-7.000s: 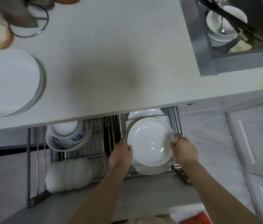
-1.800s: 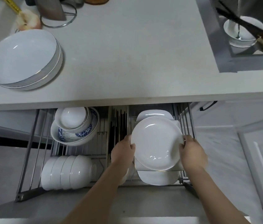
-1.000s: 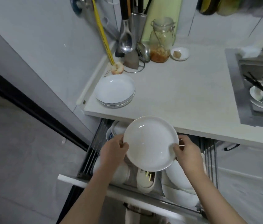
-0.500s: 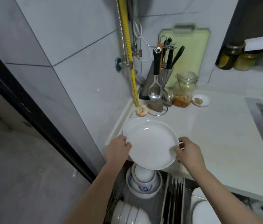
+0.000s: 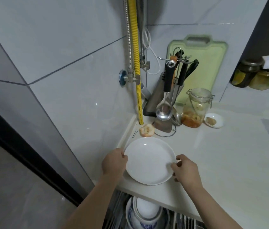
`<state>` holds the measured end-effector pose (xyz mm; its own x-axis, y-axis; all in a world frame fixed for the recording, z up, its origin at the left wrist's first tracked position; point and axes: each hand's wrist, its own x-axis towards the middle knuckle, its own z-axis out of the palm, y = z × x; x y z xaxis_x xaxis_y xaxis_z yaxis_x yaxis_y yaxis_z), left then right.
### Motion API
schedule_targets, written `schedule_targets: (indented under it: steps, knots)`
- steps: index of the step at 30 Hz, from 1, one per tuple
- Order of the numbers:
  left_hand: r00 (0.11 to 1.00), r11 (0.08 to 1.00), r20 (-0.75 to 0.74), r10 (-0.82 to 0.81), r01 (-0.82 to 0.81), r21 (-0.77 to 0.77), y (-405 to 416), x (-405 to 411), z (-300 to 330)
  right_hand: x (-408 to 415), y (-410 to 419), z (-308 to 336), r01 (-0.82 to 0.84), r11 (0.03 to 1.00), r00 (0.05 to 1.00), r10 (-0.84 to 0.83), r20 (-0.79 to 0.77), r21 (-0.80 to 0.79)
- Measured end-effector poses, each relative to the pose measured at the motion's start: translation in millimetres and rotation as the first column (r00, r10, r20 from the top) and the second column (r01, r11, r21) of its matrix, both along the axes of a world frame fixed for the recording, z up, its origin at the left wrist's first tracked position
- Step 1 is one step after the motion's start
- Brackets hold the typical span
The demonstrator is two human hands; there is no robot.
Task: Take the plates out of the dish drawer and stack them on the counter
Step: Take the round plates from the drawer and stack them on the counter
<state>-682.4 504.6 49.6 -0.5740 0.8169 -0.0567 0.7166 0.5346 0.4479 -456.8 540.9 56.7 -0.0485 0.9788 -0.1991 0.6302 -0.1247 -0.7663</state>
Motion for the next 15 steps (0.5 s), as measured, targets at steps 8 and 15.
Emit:
schedule_targets:
  steps: [8, 15]
  knots:
    - [0.999, 1.0, 0.034, -0.013, 0.014, -0.018, 8.4, -1.5, -9.0, -3.7, 7.2, -10.6, 0.021, 1.0, 0.999, -0.021, -0.031, -0.005]
    - [1.0, 0.999, -0.021, -0.014, 0.013, -0.037, 11.9, -1.9, -13.6, -5.7, 10.5, -19.0, -0.001, 1.0, 1.0, 0.001, -0.025, -0.012]
